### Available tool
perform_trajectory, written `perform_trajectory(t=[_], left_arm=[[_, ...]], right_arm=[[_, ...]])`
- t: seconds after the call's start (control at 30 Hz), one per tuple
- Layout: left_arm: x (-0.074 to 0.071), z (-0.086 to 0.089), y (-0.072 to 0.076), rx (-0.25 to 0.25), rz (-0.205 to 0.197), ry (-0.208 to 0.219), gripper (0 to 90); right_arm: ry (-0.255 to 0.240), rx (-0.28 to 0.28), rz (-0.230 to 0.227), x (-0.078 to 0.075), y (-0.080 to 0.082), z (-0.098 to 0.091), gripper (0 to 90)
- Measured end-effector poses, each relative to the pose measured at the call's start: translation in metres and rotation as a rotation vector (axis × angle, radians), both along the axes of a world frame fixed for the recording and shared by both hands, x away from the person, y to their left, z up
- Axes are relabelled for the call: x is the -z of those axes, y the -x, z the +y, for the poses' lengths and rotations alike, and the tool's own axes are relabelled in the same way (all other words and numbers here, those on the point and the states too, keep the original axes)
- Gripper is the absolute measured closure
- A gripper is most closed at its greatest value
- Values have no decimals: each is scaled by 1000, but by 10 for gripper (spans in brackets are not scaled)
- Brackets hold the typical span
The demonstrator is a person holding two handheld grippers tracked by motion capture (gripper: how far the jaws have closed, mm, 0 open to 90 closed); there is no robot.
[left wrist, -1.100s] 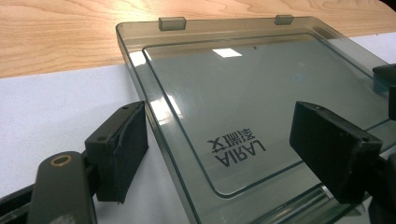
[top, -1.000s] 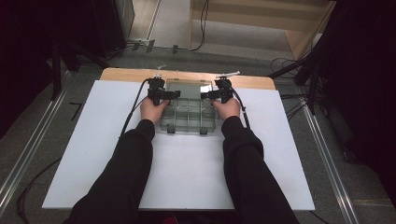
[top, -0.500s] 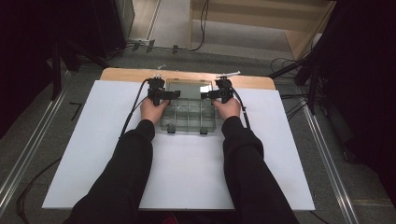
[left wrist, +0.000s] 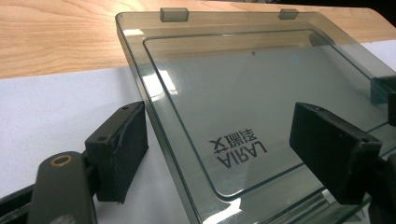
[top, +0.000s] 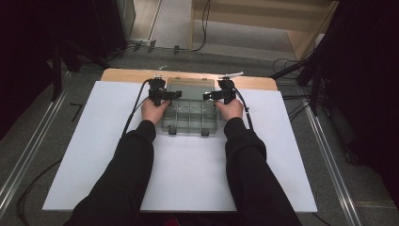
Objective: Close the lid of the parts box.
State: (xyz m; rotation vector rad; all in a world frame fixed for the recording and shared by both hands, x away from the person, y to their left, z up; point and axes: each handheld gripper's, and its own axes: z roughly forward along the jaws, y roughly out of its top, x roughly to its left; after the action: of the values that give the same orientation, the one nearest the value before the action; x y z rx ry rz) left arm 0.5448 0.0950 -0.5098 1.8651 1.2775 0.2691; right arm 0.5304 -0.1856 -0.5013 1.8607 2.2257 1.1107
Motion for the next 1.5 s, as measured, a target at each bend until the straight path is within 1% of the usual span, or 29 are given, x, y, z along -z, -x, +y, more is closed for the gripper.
perform_trajectory(t=[0.07, 0.27, 0.33, 0.37, 0.4, 0.5, 0.6, 0.7, 0.8, 0.87, 1.0, 1.07, 1.1, 1.3, 1.37, 1.5], left_arm=[[0, 0, 0, -2, 0, -3, 207], [-2, 1, 0, -1, 19, 1, 215], [-3, 1, 0, 2, 30, 8, 216], [-3, 2, 0, 8, 45, 27, 236], [-3, 2, 0, 6, 50, 31, 251], [-4, 2, 1, 8, 52, 20, 252], [-4, 2, 1, 7, 42, 22, 252], [-4, 2, 1, 13, 23, 15, 255], [-7, 1, 2, 9, -3, 2, 279], [-10, 2, 3, 5, -19, 1, 309], [-15, 5, 3, 5, -35, 0, 378], [-18, 8, 3, 10, -39, 19, 404], [-19, 9, 3, 13, -38, 25, 406], [-26, 9, 6, 26, -56, 28, 406], [-28, 10, 7, 33, -60, 27, 406], [-33, 11, 9, 51, -72, 22, 406]], right_arm=[[-2, 1, -1, 0, 0, 0, 349], [13, 3, -13, 0, 1, 1, 349], [13, 5, -15, -1, 1, 2, 348], [17, 7, -19, -1, 2, 2, 348], [17, 9, -22, -1, 2, 2, 349], [30, 13, -32, -2, 3, 4, 348], [30, 16, -32, -2, 3, 4, 348], [44, 17, -41, -3, 4, 5, 349], [52, 27, -52, -5, 4, 6, 359], [58, 32, -66, -7, 5, 6, 387], [30, 34, -76, -12, 6, 2, 396], [23, 32, -86, -14, 6, 0, 402], [21, 33, -92, -16, 7, 0, 403], [13, 33, -109, -21, 9, -1, 406], [16, 29, -116, -23, 10, -2, 406], [7, 24, -128, -27, 13, -3, 410]])
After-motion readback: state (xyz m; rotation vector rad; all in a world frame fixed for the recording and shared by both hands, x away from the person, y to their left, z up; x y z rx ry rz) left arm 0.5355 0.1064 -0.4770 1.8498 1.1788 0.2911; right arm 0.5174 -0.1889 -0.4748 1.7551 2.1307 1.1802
